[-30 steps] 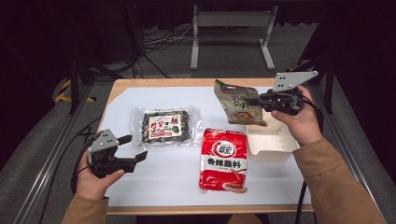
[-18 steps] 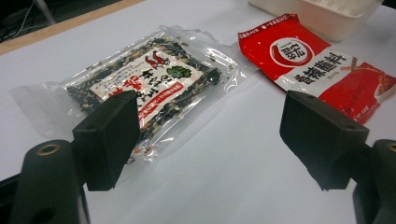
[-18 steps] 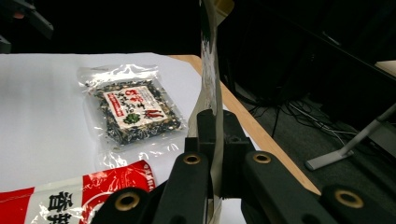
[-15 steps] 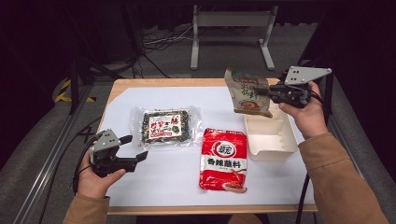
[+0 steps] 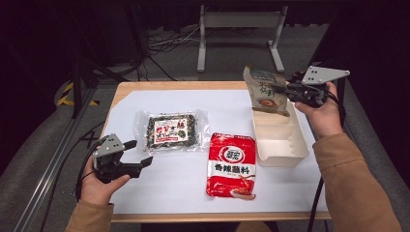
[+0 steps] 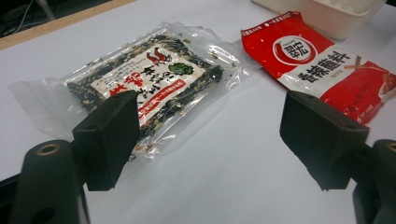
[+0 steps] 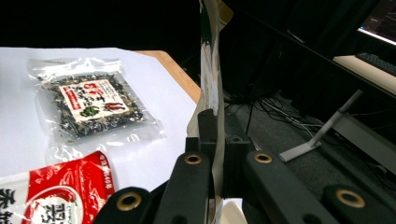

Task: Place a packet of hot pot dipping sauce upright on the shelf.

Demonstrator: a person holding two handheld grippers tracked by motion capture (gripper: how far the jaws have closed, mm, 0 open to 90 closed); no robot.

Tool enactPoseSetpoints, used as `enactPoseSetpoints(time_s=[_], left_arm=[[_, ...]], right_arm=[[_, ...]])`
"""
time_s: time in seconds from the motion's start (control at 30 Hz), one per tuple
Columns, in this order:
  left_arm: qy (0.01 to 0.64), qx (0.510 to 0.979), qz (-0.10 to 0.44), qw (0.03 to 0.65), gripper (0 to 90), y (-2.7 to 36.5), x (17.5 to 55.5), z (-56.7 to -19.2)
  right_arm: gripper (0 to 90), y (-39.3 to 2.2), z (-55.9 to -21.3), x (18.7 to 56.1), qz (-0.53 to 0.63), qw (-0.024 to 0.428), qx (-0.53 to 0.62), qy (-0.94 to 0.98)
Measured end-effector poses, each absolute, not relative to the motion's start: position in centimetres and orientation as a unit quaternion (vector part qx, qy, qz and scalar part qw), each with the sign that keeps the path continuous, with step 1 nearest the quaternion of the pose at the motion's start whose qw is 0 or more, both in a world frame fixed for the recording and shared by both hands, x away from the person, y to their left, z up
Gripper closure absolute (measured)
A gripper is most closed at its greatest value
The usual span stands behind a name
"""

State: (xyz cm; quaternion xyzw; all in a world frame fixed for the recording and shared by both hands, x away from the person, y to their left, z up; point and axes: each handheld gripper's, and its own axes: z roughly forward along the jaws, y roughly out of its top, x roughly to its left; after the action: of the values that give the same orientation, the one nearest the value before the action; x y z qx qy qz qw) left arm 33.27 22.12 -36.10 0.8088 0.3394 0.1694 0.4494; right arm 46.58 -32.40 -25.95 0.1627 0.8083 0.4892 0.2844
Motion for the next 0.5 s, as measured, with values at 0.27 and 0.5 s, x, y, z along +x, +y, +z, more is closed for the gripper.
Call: enactPoseSetpoints(time_s=[0.27,0.5], left_arm=[[0.362,0.775,0.19,0.482,22.1,23.0,33.1,-36.2],[0.369,0.771,0.194,0.481,22.0,23.4,33.0,-36.7]], right_arm=[[89.2,-33.3,-26.3,47.7,0.483,0.29,0.167,0.809],[89.2,-34.3,-27.3,49.3,0.477,0.29,0.18,0.81]])
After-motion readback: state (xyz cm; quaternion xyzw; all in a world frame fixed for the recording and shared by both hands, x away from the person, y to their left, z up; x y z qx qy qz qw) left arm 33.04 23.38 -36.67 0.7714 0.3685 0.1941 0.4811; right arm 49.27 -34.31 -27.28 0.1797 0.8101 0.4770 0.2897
